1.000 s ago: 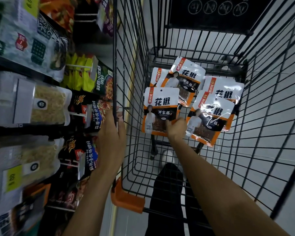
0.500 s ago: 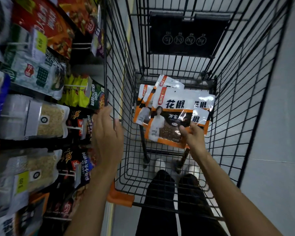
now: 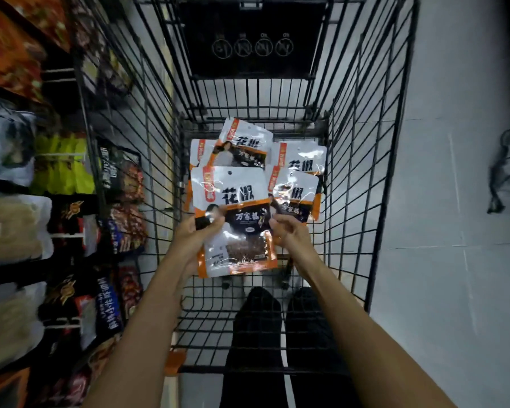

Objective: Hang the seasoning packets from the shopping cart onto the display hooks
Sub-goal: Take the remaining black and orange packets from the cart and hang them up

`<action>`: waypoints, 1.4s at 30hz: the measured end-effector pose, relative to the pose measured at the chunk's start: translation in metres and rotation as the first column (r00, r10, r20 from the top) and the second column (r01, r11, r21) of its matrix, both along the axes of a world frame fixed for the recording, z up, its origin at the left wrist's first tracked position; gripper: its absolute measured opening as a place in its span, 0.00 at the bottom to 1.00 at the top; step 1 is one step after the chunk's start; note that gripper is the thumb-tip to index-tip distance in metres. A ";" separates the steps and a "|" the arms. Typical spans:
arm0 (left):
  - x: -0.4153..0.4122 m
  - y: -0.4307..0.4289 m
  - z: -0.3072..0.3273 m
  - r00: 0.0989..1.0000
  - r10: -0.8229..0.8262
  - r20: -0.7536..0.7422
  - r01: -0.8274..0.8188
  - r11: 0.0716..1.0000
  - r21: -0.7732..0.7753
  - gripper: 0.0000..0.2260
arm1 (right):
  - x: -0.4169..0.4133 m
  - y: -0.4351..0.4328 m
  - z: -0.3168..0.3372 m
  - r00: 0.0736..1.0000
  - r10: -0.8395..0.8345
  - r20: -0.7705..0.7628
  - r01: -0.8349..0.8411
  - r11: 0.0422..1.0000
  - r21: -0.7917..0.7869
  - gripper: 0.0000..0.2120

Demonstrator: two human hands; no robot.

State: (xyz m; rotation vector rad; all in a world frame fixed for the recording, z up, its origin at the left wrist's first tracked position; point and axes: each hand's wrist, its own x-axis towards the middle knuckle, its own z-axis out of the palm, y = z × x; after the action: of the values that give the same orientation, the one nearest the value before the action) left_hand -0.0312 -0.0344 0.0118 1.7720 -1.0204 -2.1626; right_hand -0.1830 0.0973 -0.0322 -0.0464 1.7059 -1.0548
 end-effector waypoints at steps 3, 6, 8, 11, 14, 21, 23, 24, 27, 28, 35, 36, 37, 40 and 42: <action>0.006 -0.005 -0.021 0.997 0.065 0.048 -0.066 0.998 0.019 0.09 | -0.014 -0.004 -0.039 0.941 -0.075 -0.330 0.167 0.951 0.261 0.13; 0.012 -0.011 -0.037 0.995 0.095 0.037 -0.097 0.994 0.047 0.07 | -0.023 -0.007 -0.068 0.894 0.008 -0.448 0.200 0.888 0.415 0.19; 0.015 -0.015 -0.044 0.994 0.108 0.033 -0.109 0.992 0.055 0.09 | -0.024 -0.010 -0.083 0.909 0.031 -0.415 0.175 0.875 0.450 0.23; 0.019 -0.020 -0.052 0.991 0.119 0.053 -0.122 0.991 0.059 0.11 | -0.024 -0.014 -0.100 0.931 0.010 -0.364 0.186 0.846 0.499 0.27; 0.022 -0.021 -0.057 0.992 0.117 0.046 -0.120 0.991 0.061 0.09 | -0.023 -0.016 -0.109 0.942 -0.011 -0.335 0.201 0.819 0.538 0.24; 0.024 -0.024 -0.058 0.987 0.119 0.105 -0.127 0.989 0.077 0.08 | -0.016 -0.027 -0.114 0.924 -0.301 -0.235 0.377 0.809 0.450 0.13; 0.025 -0.025 -0.058 0.988 0.123 0.094 -0.131 0.988 0.080 0.06 | -0.013 -0.032 -0.117 0.917 -0.338 -0.211 0.398 0.811 0.430 0.14; 0.026 -0.025 -0.058 0.987 0.130 0.091 -0.137 0.988 0.076 0.06 | -0.011 -0.035 -0.118 0.915 -0.360 -0.183 0.404 0.816 0.414 0.13; 0.029 -0.026 -0.057 0.983 0.145 0.112 -0.152 0.987 0.057 0.12 | -0.007 -0.039 -0.118 0.890 -0.444 -0.103 0.449 0.818 0.359 0.11; 0.030 -0.026 -0.057 0.982 0.147 0.120 -0.154 0.987 0.048 0.15 | -0.006 -0.039 -0.117 0.883 -0.460 -0.090 0.462 0.818 0.343 0.10; 0.034 -0.023 -0.056 0.960 0.074 0.270 -0.032 0.988 -0.154 0.12 | -0.007 -0.038 -0.105 0.892 -0.453 0.007 0.433 0.857 0.280 0.20; 0.034 -0.023 -0.055 0.955 0.075 0.287 -0.025 0.985 -0.174 0.12 | -0.007 -0.037 -0.100 0.892 -0.452 0.009 0.434 0.861 0.264 0.20; 0.035 -0.023 -0.053 0.953 0.081 0.291 -0.025 0.982 -0.189 0.11 | -0.008 -0.036 -0.095 0.895 -0.446 0.004 0.431 0.868 0.245 0.19; 0.035 -0.020 -0.039 0.958 0.121 0.260 -0.058 0.970 -0.238 0.10 | -0.010 -0.033 -0.069 0.908 -0.419 0.018 0.413 0.901 0.136 0.14; 0.035 -0.017 -0.022 0.961 0.145 0.234 -0.076 0.957 -0.281 0.11 | -0.012 -0.031 -0.045 0.917 -0.397 0.044 0.394 0.918 0.050 0.05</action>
State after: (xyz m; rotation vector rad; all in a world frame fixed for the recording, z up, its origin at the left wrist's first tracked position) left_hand 0.0033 -0.0510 -0.0101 1.9495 -1.1738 -1.6690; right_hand -0.1947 0.0659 -0.0771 0.3657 1.7266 -1.3037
